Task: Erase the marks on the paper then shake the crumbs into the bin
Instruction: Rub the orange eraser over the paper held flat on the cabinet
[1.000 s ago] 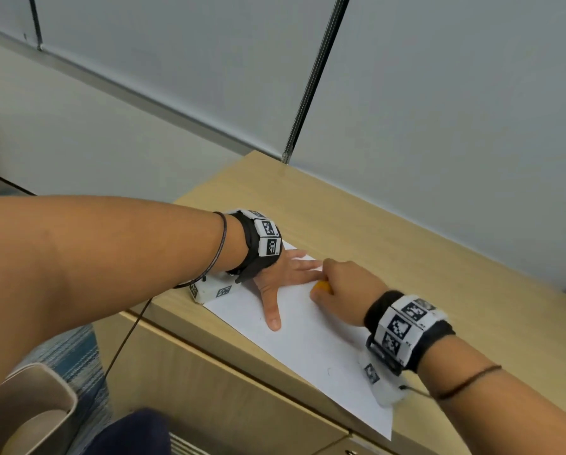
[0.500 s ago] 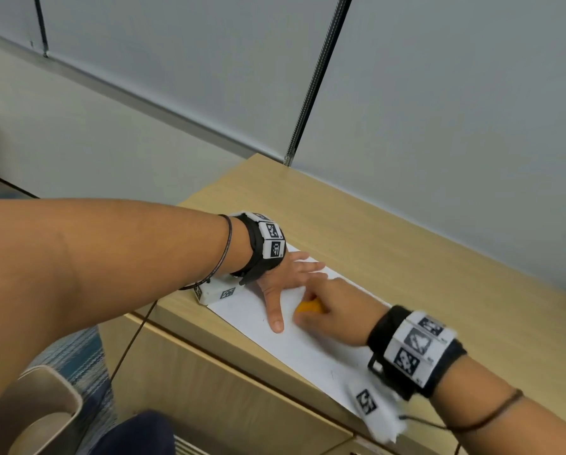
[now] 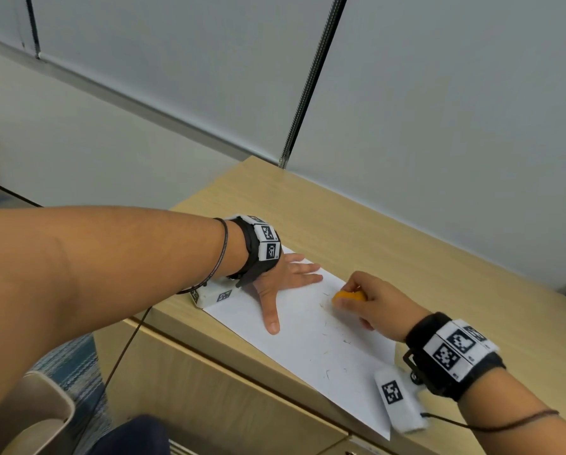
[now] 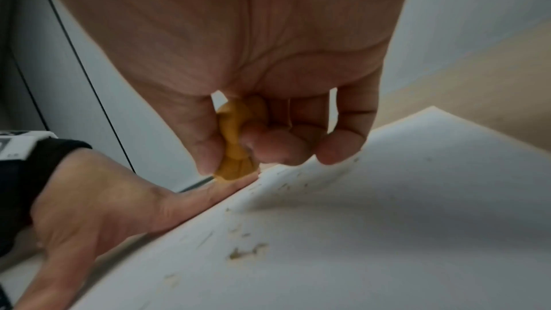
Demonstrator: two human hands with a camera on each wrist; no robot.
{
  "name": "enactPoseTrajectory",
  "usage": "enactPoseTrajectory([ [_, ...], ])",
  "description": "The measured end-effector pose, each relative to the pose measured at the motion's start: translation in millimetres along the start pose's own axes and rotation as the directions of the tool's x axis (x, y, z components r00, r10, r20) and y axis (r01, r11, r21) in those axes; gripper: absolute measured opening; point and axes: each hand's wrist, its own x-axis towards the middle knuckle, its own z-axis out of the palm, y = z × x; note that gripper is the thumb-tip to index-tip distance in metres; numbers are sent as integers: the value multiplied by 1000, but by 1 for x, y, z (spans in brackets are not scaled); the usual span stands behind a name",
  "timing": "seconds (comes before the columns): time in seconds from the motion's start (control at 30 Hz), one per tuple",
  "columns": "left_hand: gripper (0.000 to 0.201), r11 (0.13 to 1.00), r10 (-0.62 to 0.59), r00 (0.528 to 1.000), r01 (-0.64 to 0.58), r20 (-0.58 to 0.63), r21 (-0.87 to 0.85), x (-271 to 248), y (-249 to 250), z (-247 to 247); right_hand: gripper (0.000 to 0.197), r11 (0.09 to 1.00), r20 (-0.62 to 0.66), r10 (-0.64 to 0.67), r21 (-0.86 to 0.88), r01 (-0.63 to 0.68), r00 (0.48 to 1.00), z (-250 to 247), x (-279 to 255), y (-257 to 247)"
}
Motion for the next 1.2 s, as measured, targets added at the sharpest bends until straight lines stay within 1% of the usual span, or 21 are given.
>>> enactPoseTrajectory([
  [0.07,146,1000,1,1000,-1,-3,-3,1,0,0,22,998,37,23,63,-26,999,4,-7,8],
  [0.13,145,1000,-3,1000,3,-7,-3,0,1,-1,24,993,44,52,108,-56,998,8,-11,11],
  [0.2,143,1000,-14,1000,13,-9,-11,-2,4,-1,27,992,41,65,103,-69,997,8,-11,9],
  [0.3,142,999,-27,1000,27,5,-18,-7,8,-2,21,997,67,67,-48,-64,996,8,-12,0],
  [0.4,139,999,-54,997,54,51,-7,-13,14,-8,18,980,56,86,-185,-74,995,9,-13,-7],
  [0.5,126,996,-83,993,84,86,-9,-21,19,-14,17,959,24,89,-272,-79,996,7,-14,-11],
  [0.57,120,996,-81,993,84,90,-22,-27,17,-16,18,947,-9,92,-308,-91,996,5,-14,-12],
  [0.67,115,997,-69,997,70,32,-26,-36,9,-15,17,940,-50,95,-323,-106,994,2,-13,-15],
  [0.77,118,998,-66,998,66,-17,7,-38,7,-12,22,920,-47,90,-379,-101,995,-1,-9,-19],
  [0.83,122,998,-67,997,68,-25,19,-35,8,-12,27,923,-44,71,-375,-82,997,-2,-4,-25],
  [0.97,128,998,-59,998,59,-7,0,-29,6,-13,23,949,-57,16,-312,-33,998,-1,9,-39],
  [1.07,136,998,-51,999,52,19,-36,-22,1,-6,23,943,-66,32,-329,-52,997,4,22,-44],
  [1.13,137,998,-55,998,56,32,-40,-20,1,-2,22,939,-72,51,-335,-72,996,8,29,-45],
  [1.2,137,998,-58,998,60,35,-35,-19,2,-1,22,938,-81,37,-341,-62,996,12,32,-49],
])
